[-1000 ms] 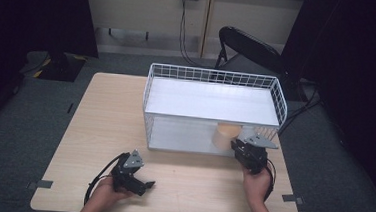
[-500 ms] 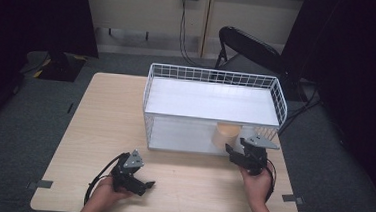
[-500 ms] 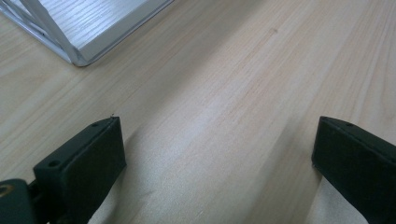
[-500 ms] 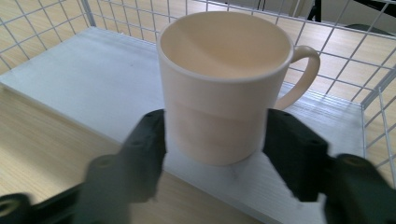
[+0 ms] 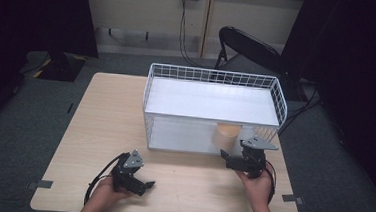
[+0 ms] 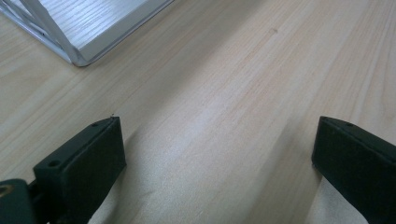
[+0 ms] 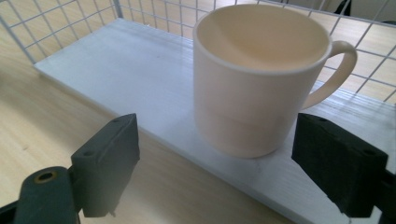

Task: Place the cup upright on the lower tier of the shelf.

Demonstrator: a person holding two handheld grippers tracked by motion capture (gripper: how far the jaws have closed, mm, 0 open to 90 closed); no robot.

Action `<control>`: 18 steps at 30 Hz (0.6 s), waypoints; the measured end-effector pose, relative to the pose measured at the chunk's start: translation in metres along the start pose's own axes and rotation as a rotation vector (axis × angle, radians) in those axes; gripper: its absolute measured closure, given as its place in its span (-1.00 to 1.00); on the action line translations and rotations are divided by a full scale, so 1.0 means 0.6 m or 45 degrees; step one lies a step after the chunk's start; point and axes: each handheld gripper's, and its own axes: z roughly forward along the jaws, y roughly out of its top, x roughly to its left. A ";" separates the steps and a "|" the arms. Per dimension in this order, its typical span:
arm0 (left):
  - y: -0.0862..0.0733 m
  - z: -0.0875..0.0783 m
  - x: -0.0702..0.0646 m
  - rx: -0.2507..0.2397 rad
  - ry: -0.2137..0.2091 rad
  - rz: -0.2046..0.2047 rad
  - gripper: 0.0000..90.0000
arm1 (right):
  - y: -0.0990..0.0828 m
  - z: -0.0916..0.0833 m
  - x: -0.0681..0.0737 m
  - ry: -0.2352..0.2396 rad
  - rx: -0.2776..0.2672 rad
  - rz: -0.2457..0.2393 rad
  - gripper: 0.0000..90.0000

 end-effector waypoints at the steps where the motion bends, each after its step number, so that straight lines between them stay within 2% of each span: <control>1: 0.000 0.000 0.000 0.000 0.000 0.001 -0.95 | -0.001 -0.001 0.000 0.009 0.001 0.003 -0.68; 8: 0.000 0.000 0.000 0.002 0.000 0.003 -0.95 | -0.011 -0.012 -0.006 0.040 0.022 -0.032 -0.67; 18: 0.000 0.000 0.000 0.001 0.000 0.002 -0.95 | -0.029 -0.027 -0.019 0.068 0.041 -0.042 -0.66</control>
